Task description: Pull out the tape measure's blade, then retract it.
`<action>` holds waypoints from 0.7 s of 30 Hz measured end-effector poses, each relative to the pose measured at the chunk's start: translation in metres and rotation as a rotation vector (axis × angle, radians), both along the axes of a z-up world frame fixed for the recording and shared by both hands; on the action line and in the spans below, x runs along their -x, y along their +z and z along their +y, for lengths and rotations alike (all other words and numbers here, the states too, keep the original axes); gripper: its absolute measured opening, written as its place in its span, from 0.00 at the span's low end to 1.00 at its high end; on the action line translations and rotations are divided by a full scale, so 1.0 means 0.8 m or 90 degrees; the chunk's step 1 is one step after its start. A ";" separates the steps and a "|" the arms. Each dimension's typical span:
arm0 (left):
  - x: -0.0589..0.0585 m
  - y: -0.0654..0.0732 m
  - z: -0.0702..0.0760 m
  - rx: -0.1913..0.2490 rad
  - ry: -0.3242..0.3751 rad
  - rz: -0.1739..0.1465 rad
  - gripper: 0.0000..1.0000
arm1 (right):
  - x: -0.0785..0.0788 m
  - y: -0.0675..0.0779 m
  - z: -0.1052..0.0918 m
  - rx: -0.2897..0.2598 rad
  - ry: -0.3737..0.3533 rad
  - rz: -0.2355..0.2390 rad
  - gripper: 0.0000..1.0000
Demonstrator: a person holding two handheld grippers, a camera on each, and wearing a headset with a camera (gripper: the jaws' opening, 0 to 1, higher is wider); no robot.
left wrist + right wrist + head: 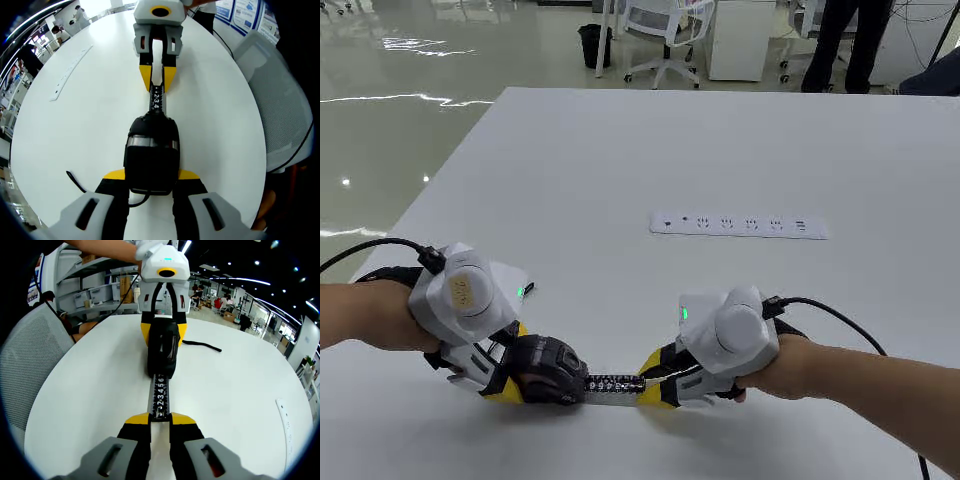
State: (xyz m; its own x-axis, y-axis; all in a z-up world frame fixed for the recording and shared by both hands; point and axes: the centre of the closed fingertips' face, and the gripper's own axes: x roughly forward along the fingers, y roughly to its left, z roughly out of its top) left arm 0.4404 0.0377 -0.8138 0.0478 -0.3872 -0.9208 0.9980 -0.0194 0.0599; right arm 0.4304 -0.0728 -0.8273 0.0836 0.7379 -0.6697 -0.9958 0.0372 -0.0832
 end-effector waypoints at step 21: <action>-0.001 0.000 -0.002 0.003 0.003 -0.001 0.28 | -0.001 0.001 -0.007 -0.001 0.000 -0.001 0.12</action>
State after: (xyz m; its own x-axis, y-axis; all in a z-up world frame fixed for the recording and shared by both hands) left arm 0.4411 0.0363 -0.8134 0.0502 -0.3916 -0.9188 0.9980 -0.0151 0.0609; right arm 0.4309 -0.0782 -0.8269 0.0850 0.7386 -0.6687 -0.9956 0.0372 -0.0855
